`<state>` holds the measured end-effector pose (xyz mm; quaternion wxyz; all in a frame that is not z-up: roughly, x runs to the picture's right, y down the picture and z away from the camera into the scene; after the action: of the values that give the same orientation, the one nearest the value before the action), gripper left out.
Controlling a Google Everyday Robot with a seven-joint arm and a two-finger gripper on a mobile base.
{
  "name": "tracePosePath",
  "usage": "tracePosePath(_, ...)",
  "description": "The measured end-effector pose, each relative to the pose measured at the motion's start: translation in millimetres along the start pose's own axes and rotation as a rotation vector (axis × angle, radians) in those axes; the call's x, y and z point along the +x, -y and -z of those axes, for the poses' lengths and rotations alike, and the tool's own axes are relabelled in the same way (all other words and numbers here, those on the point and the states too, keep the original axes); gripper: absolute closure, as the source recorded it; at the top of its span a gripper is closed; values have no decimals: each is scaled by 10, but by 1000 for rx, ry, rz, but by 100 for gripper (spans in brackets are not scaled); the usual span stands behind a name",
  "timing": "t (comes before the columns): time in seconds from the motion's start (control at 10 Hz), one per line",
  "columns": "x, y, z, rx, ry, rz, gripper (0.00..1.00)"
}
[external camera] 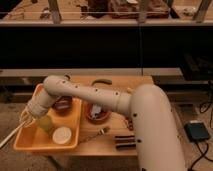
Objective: Place brush in plastic cup
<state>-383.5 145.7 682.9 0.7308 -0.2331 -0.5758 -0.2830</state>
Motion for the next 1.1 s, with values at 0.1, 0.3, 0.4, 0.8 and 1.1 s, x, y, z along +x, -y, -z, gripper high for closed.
tracePosePath(0.1, 16, -2, -11, -2, 0, -3, 100)
tracePosePath(0.3, 66, -1, -21, -4, 2, -8, 100)
tracePosePath(0.4, 85, -2, -22, -5, 1, -10, 96)
tracePosePath(0.8, 141, -30, -43, -13, 7, -24, 53)
tracePosePath(1.1, 167, -62, -62, -19, 11, -36, 26)
